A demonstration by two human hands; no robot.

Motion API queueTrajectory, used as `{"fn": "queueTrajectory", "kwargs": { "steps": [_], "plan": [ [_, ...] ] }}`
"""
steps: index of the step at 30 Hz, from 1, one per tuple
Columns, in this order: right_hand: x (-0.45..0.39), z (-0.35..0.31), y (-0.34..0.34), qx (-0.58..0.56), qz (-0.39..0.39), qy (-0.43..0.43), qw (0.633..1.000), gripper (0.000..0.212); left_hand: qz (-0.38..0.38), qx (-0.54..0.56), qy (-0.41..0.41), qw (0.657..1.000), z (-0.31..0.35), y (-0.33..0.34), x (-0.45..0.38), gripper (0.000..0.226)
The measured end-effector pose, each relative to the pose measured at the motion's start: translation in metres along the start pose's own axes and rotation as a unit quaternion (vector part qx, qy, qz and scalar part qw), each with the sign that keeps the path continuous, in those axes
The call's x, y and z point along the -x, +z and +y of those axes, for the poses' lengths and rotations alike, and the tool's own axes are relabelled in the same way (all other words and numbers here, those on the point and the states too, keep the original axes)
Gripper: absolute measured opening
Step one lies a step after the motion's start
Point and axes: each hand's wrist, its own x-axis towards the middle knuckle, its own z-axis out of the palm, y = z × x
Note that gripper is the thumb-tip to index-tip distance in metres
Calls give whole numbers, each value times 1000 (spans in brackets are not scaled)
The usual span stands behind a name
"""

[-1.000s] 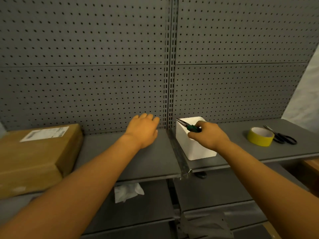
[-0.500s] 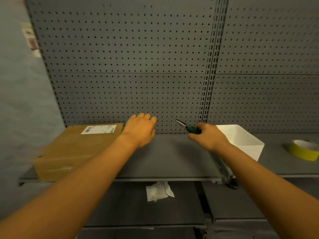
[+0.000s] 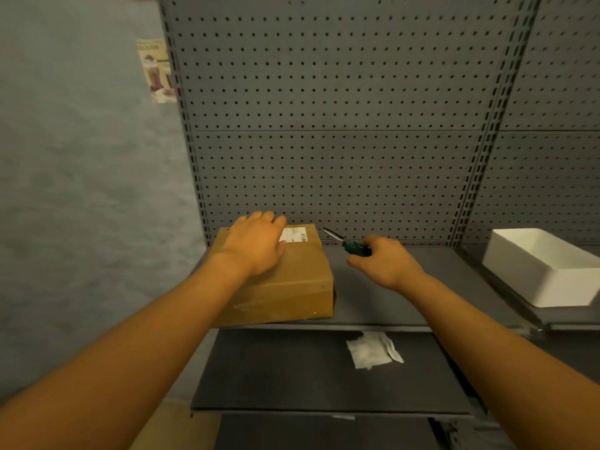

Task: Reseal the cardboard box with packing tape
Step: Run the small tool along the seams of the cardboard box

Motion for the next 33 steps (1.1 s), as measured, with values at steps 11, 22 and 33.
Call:
{"fn": "queueTrajectory", "kwargs": {
  "steps": [11,22,33],
  "plan": [
    [3,-47,32,2,-41,-30,999,28,-57,154,-163,973,-78,29,51,40],
    [1,-37,51,38,-43,-36,998,39,-103,456,-334,818,-92,56,53,23],
    [-5,-14,47,41,1,17,999,45,-104,534,-366,755,-79,55,49,18]
  ]
}}
